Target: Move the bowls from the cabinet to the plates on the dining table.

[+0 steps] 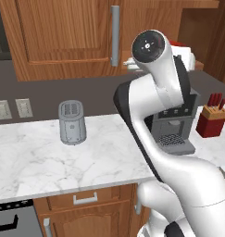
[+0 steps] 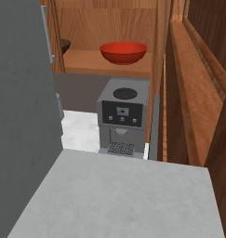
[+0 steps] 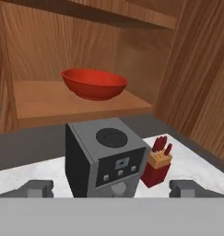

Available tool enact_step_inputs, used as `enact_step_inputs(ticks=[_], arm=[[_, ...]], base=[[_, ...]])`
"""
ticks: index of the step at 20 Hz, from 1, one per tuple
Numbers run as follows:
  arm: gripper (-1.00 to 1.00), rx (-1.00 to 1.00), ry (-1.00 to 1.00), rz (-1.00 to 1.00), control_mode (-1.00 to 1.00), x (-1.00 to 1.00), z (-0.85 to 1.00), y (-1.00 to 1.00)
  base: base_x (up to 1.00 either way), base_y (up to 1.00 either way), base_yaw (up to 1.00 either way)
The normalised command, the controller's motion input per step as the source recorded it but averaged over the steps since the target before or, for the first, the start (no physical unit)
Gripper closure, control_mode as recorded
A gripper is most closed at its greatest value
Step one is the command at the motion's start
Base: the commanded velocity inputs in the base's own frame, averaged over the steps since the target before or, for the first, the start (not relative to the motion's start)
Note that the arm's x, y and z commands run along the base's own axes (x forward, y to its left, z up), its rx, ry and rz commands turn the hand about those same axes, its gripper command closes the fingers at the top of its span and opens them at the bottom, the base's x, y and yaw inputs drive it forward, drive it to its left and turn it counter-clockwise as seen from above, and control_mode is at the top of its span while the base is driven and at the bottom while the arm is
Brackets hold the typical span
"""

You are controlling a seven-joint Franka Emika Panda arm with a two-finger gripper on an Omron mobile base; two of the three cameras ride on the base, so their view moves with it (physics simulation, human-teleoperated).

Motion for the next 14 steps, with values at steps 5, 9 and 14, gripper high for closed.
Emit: enact_step_inputs(ticks=[5, 9, 14], arm=[[-1.00, 0.07, 0.00, 0.13, -1.00, 0.31, 0.08, 0.32], [-1.00, 0.07, -0.01, 0.12, -1.00, 0.33, 0.11, 0.30], [-1.00, 0.06, 0.00, 0.12, -1.00, 0.35, 0.05, 0.35]], base=[[0.00, 0.00, 0.00], [0.00, 0.00, 0.00], [0.00, 0.00, 0.00]])
